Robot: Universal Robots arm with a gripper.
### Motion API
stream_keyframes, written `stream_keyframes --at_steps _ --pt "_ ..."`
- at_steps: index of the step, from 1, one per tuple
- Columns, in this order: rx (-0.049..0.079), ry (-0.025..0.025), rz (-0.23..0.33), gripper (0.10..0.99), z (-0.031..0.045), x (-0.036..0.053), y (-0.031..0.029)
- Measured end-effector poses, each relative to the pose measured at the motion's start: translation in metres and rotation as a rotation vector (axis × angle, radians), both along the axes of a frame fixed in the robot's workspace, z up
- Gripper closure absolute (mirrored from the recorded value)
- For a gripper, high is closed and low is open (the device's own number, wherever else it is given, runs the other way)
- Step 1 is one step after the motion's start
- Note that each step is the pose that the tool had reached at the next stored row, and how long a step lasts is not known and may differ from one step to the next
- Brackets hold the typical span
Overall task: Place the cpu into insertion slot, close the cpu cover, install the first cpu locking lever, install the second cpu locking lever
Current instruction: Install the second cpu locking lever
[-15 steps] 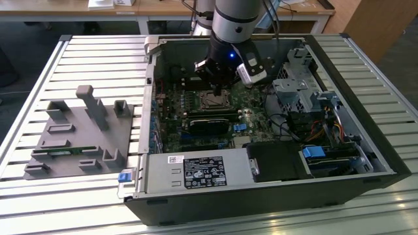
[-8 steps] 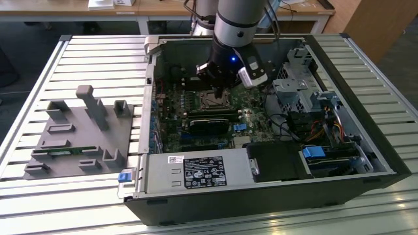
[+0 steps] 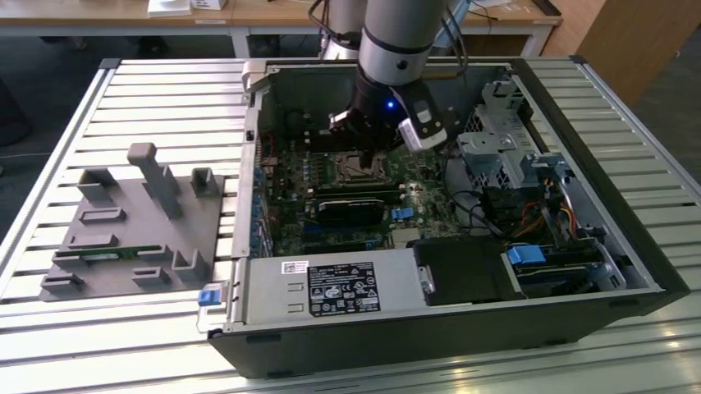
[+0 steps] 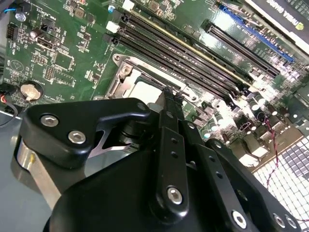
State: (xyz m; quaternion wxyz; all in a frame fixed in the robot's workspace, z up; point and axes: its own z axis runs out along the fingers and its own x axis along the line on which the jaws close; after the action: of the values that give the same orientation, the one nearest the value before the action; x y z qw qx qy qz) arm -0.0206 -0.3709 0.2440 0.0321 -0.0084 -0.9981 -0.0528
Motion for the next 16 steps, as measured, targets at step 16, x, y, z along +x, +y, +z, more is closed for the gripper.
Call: stream_keyframes --at_steps 16 --pt "0.0 -0.0001 0.0 0.98 -0.0101 -0.0093 -0.005"
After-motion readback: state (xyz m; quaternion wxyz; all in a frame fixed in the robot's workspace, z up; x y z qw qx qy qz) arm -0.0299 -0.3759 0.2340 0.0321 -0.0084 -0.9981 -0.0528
